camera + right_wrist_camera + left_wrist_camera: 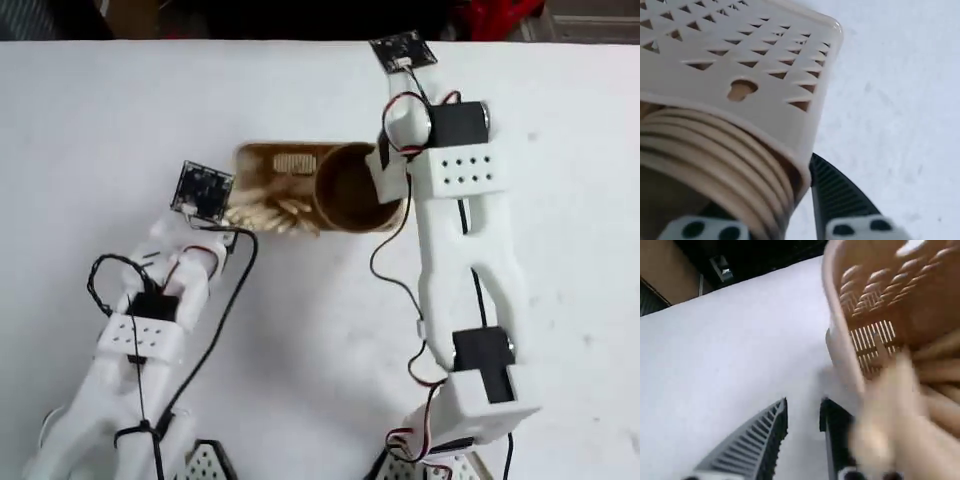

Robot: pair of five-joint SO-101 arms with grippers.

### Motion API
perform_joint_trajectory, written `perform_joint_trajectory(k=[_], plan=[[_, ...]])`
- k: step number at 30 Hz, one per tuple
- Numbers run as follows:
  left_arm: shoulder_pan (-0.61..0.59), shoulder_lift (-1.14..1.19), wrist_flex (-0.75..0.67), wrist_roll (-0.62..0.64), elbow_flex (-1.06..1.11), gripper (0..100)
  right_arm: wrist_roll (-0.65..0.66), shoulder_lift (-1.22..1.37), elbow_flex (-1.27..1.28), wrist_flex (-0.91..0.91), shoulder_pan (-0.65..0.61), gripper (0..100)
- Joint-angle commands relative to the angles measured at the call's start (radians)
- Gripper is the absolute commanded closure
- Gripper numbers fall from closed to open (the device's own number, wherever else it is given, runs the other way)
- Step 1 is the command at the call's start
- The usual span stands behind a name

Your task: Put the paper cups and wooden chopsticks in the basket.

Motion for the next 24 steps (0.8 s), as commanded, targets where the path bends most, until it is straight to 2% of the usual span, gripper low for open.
perform_joint_trajectory(k=[1,7,11,17,24], plan=[[0.005,-0.028,-0.023,-0.006,-0.034,88,-0.012,-0.093,0.031,0.007,-0.048,98.5],[0.022,-0.028,0.009,0.0,-0.098,88,-0.052,-0.182,0.181,0.008,-0.136,98.5],[0.079,-0.027,0.089,-0.002,-0.16,88,-0.049,-0.246,0.233,0.01,-0.128,98.5],[0.165,-0.027,0.104,-0.006,-0.226,88,-0.048,-0.28,0.189,0.007,-0.074,97.4],[0.234,-0.022,0.114,-0.008,-0.318,88,0.041,-0.226,0.178,0.005,-0.004,81.0]])
